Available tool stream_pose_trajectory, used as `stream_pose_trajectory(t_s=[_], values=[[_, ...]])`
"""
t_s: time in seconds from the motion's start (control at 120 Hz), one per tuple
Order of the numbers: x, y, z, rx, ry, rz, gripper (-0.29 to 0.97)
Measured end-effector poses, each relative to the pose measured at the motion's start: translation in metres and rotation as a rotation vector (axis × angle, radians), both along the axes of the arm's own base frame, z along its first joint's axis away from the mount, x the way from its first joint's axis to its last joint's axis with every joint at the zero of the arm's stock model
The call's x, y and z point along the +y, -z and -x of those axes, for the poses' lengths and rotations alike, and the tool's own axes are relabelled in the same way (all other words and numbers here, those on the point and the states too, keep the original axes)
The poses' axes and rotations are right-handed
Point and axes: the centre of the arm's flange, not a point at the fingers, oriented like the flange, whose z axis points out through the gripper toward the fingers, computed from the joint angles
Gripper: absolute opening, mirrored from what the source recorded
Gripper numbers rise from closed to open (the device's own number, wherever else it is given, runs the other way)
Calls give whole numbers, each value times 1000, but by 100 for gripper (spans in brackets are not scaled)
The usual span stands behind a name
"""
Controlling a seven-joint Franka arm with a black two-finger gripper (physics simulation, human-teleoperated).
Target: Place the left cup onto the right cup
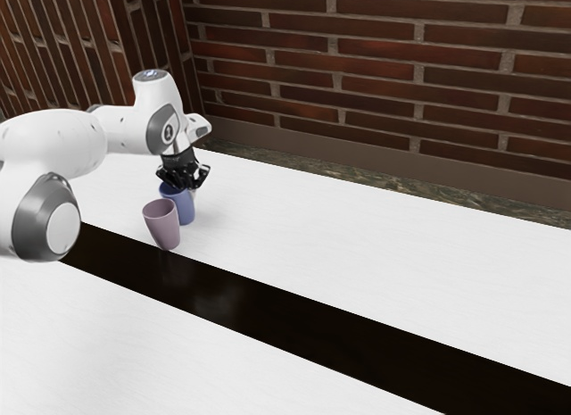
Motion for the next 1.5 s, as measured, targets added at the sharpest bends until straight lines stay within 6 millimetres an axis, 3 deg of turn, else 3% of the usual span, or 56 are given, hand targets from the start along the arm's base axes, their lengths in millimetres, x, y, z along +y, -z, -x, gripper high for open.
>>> stream_pose_trajectory(t_s=[0.1,0.533,0.95,1.5], values=[[0,-6,1,1,-1,0,-8],[-1,-68,15,-4,-9,-1,-9],[-24,-120,26,2,-4,-35,-8],[-44,-147,61,70,-62,-20,-8]])
